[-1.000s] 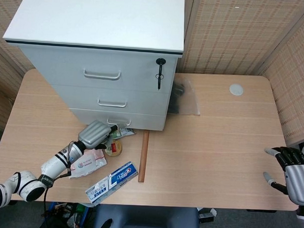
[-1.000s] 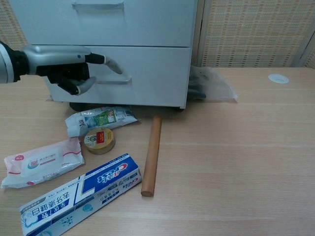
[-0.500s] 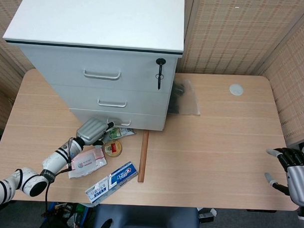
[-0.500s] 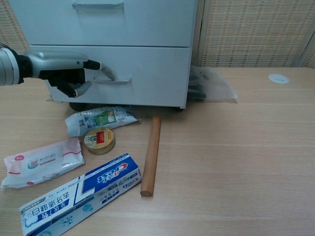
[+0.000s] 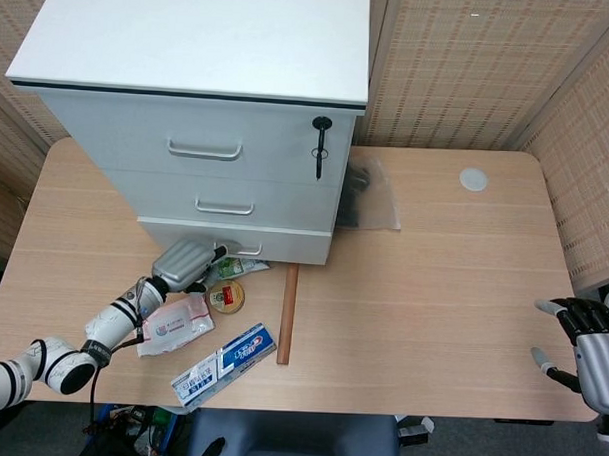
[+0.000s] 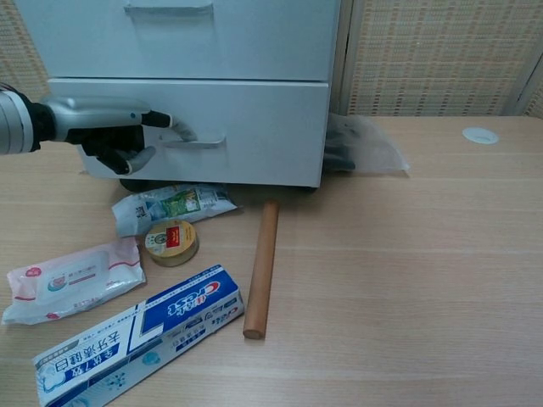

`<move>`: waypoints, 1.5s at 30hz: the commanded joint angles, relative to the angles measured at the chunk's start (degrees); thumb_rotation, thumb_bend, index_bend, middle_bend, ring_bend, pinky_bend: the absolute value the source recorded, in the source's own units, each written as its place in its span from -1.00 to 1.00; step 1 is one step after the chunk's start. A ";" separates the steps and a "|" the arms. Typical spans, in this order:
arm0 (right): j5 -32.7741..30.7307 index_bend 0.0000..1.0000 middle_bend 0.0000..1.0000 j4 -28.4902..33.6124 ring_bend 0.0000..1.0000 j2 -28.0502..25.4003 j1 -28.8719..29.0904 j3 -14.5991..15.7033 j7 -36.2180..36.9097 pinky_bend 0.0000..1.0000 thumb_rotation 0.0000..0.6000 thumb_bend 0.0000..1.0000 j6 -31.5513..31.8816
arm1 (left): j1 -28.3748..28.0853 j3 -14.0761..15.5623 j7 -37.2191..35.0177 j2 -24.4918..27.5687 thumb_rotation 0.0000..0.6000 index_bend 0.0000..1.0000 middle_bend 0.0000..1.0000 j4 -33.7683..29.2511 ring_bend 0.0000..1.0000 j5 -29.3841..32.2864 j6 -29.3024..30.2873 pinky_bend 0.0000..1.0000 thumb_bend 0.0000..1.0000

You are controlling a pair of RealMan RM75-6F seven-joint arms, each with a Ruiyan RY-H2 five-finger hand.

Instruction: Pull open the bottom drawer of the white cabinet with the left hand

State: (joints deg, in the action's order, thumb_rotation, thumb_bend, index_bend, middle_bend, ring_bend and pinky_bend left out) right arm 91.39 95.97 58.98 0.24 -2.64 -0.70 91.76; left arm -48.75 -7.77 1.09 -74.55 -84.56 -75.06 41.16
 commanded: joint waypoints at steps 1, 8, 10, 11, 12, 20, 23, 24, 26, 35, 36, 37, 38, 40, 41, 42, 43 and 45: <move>-0.03 -0.43 -0.43 0.01 -0.58 -0.01 -0.04 -0.01 -0.02 -0.63 1.00 -0.65 0.04 | 0.33 0.52 -0.10 0.55 1.00 -0.68 0.90 -0.98 0.89 -0.50 0.52 1.00 0.39; -0.19 -0.43 -0.43 0.08 -0.58 -0.16 -0.11 0.03 0.06 -0.63 1.00 -0.66 -0.12 | 1.69 1.83 0.53 2.01 1.00 -0.67 0.90 -3.63 0.89 -1.88 2.91 1.00 0.39; -0.20 -0.43 -0.43 0.10 -0.58 -0.17 -0.11 0.01 0.05 -0.63 1.00 -0.66 -0.12 | 2.01 2.24 0.85 2.51 1.00 -0.67 0.90 -4.45 0.89 -2.30 3.37 1.00 0.39; -0.26 -0.43 -0.43 0.13 -0.58 -0.17 -0.09 0.01 0.02 -0.63 1.00 -0.66 -0.21 | 2.24 2.51 1.06 2.80 1.00 -0.67 0.90 -5.01 0.89 -2.52 3.65 1.00 0.39; -0.28 -0.43 -0.43 0.16 -0.58 -0.18 -0.09 0.03 0.01 -0.63 1.00 -0.66 -0.27 | 2.40 2.73 1.22 3.01 1.00 -0.67 0.90 -5.42 0.89 -2.62 3.79 1.00 0.39; -0.28 -0.43 -0.43 0.41 -0.58 -0.34 -0.19 0.14 -0.18 -0.63 1.00 -0.67 -0.35 | 3.75 4.53 3.46 5.13 1.00 -0.67 0.90 -9.17 0.89 -3.53 5.09 1.00 0.39; -0.33 -0.43 -0.43 0.47 -0.58 -0.38 -0.25 0.15 -0.20 -0.63 1.00 -0.67 -0.33 | 4.33 5.08 3.99 6.20 1.00 -0.67 0.90 -10.85 0.89 -3.85 5.65 1.00 0.39; -0.31 -0.43 -0.43 0.47 -0.58 -0.38 -0.28 0.17 -0.20 -0.63 1.00 -0.67 -0.31 | 4.54 5.24 4.13 6.48 1.00 -0.67 0.89 -11.26 0.89 -3.98 5.90 1.00 0.39; -0.27 -0.43 -0.43 0.48 -0.58 -0.38 -0.29 0.22 -0.23 -0.63 1.00 -0.67 -0.35 | 4.91 5.64 4.56 7.04 1.00 -0.67 0.89 -12.00 0.89 -4.30 6.25 1.00 0.39; 0.02 -0.43 -0.43 0.53 -0.58 -0.33 -0.47 0.28 -0.26 -0.63 1.00 -0.68 -0.01 | 6.61 7.03 4.50 9.14 1.00 -0.67 0.89 -15.40 0.88 -6.05 7.94 1.00 0.39; 0.07 -0.43 -0.43 0.53 -0.58 -0.32 -0.48 0.30 -0.26 -0.63 1.00 -0.68 0.00 | 6.78 7.19 4.53 9.29 1.00 -0.67 0.89 -15.66 0.88 -6.23 8.07 1.00 0.39; 0.16 -0.43 -0.43 0.53 -0.58 -0.32 -0.51 0.35 -0.28 -0.63 1.00 -0.68 0.04 | 7.01 7.39 4.51 9.47 1.00 -0.67 0.89 -16.07 0.88 -6.49 8.26 1.00 0.39; 0.20 -0.43 -0.43 0.54 -0.58 -0.33 -0.54 0.36 -0.29 -0.63 1.00 -0.68 0.08 | 7.17 7.56 4.49 9.61 1.00 -0.67 0.89 -16.37 0.88 -6.71 8.38 1.00 0.39; 0.23 -0.43 -0.43 0.57 -0.58 -0.33 -0.59 0.37 -0.31 -0.63 1.00 -0.69 0.17 | 7.48 7.90 4.48 9.93 1.00 -0.67 0.89 -16.94 0.88 -7.15 8.60 1.00 0.39; 0.26 -0.43 -0.43 0.59 -0.58 -0.33 -0.62 0.37 -0.32 -0.63 1.00 -0.69 0.22 | 7.67 8.07 4.55 10.09 1.00 -0.67 0.89 -17.20 0.88 -7.46 8.79 1.00 0.39; 0.30 -0.43 -0.43 0.59 -0.58 -0.33 -0.64 0.38 -0.32 -0.63 1.00 -0.69 0.26 | 7.82 8.20 4.60 10.21 1.00 -0.67 0.89 -17.40 0.88 -7.64 8.92 1.00 0.39; 0.33 -0.43 -0.43 0.59 -0.58 -0.33 -0.65 0.39 -0.33 -0.63 1.00 -0.69 0.28 | 7.93 8.28 4.61 10.29 1.00 -0.67 0.89 -17.58 0.88 -7.80 9.03 1.00 0.39; 0.35 -0.43 -0.43 0.61 -0.58 -0.31 -0.65 0.41 -0.36 -0.63 1.00 -0.69 0.24 | 8.10 8.45 4.75 10.49 1.00 -0.67 0.89 -17.82 0.88 -7.97 9.03 1.00 0.39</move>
State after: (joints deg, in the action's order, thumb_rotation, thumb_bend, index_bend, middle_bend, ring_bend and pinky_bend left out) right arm 91.75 96.58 58.67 -0.41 -2.23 -1.07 92.01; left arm -40.68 0.65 5.81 -64.09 -102.34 -83.00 50.19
